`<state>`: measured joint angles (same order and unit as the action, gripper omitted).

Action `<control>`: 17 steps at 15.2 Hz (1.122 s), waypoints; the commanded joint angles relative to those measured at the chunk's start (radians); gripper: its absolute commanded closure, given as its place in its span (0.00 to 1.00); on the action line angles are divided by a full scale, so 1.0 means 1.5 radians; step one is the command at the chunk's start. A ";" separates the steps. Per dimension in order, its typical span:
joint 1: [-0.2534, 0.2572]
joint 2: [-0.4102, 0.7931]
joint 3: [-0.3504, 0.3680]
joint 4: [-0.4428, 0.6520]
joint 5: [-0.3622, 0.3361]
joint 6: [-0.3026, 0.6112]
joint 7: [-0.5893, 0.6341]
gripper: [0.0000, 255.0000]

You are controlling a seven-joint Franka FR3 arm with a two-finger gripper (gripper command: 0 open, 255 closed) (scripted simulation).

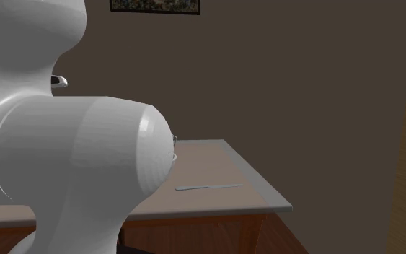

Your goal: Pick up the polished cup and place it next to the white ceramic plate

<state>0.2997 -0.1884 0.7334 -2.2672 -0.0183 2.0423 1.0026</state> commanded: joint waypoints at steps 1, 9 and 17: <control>-0.002 0.014 0.004 -0.009 -0.010 0.020 0.009 1.00; -0.007 0.050 0.015 -0.037 -0.037 0.073 0.036 1.00; -0.007 0.050 0.015 -0.037 -0.038 0.073 0.036 0.00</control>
<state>0.2891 -0.1140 0.7560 -2.3223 -0.0746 2.1518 1.0566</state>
